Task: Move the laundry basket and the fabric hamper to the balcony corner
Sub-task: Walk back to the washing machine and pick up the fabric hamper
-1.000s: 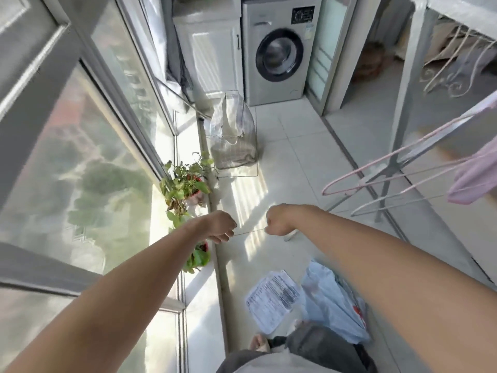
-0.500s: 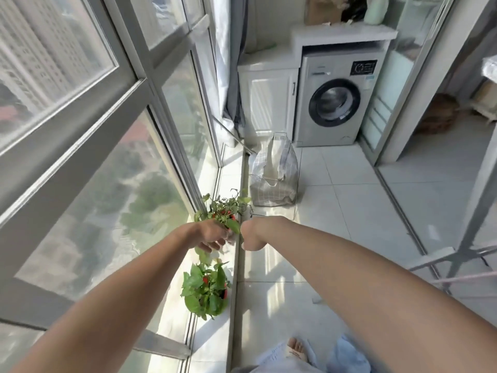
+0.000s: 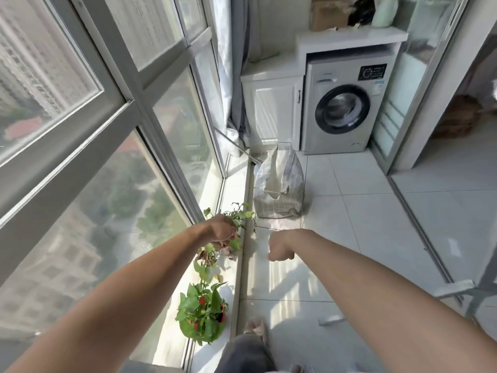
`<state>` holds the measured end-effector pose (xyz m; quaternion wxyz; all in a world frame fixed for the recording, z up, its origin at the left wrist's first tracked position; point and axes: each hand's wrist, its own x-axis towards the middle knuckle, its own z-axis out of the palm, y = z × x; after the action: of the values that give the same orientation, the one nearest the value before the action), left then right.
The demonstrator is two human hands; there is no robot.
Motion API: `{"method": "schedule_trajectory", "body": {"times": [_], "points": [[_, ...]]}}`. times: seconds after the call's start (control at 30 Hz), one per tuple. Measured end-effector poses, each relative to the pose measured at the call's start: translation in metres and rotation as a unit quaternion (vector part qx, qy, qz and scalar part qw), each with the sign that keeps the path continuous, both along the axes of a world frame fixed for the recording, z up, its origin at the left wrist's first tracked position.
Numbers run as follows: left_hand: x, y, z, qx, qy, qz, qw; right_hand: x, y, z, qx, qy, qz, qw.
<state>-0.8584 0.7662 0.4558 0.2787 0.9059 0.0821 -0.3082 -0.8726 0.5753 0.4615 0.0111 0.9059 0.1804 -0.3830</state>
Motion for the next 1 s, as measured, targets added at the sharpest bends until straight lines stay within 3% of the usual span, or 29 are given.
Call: {"method": "schedule_trajectory", "body": {"times": [0.37, 0.63, 1.0], "points": [[0.078, -0.043, -0.023, 0.003, 0.047, -0.082, 0.995, 0.055, -0.031, -0.023, -0.024, 0.026, -0.093, 0.995], [0.184, -0.025, -0.018, -0.007, 0.068, -0.130, 0.989, 0.152, -0.019, -0.018, -0.035, 0.025, -0.148, 0.988], [0.305, 0.020, -0.037, -0.064, 0.052, -0.061, 0.995, 0.259, 0.018, -0.011, 0.007, -0.017, -0.147, 0.989]]}}
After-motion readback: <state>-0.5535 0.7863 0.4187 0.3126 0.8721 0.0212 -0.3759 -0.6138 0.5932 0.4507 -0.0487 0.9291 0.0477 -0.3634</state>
